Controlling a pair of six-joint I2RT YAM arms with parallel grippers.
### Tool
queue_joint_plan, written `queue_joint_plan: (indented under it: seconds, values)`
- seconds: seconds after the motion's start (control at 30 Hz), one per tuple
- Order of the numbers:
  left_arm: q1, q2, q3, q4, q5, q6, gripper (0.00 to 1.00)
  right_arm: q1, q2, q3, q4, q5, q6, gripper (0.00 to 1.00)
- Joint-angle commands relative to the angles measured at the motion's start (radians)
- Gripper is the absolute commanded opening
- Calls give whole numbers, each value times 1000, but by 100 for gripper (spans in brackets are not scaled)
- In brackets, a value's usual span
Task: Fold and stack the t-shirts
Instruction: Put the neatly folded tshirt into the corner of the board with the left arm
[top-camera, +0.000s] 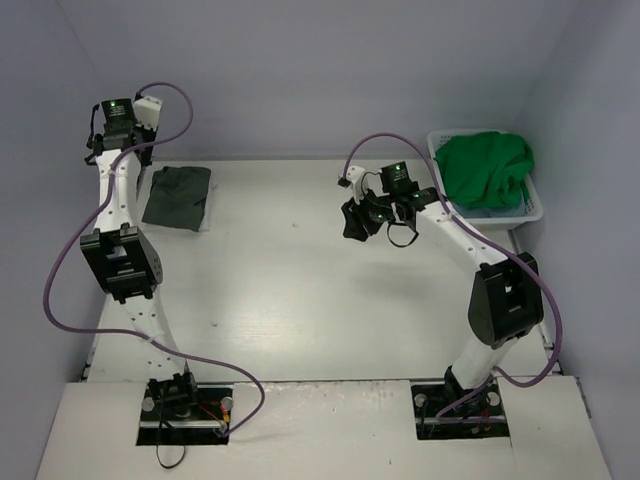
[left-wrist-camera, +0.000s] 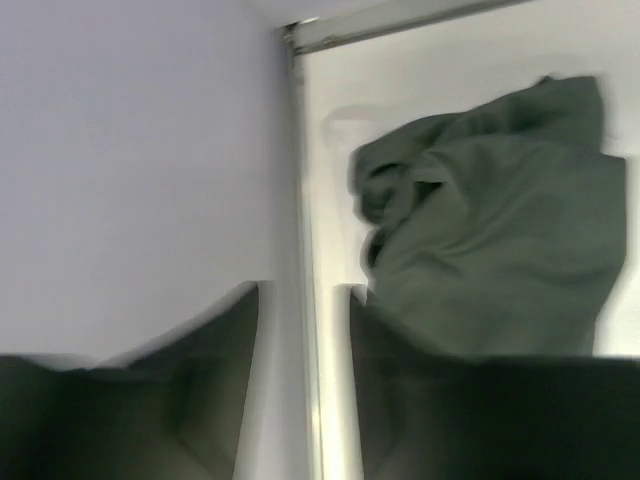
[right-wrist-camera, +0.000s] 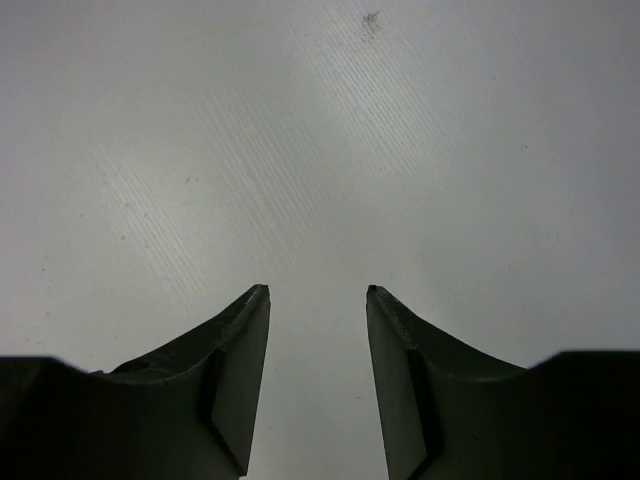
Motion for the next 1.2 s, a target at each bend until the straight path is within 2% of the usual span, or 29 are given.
queue_joint_plan:
  seconds: [0.0, 0.07, 0.33, 0.43, 0.73, 0.93, 1.17]
  values:
    - [4, -68, -14, 6, 145, -59, 17, 9, -67, -4, 14, -37, -4, 39]
    - [4, -10, 33, -36, 216, -88, 0, 9, -64, -4, 14, -40, -1, 33]
    - [7, 162, 252, -168, 382, -138, 0, 9, -54, -5, 12, -41, -7, 32]
    - [6, 212, 274, -169, 394, -138, 0, 9, -47, -7, 12, -41, -12, 32]
    - [4, 265, 245, -114, 391, -142, 0, 9, -19, -7, 11, -45, -15, 33]
    - [2, 221, 150, 14, 307, -125, 0, 11, 2, -7, 9, -46, -18, 33]
    - [-5, 199, 83, 89, 230, -87, 0, 17, 16, -4, 6, -45, -18, 33]
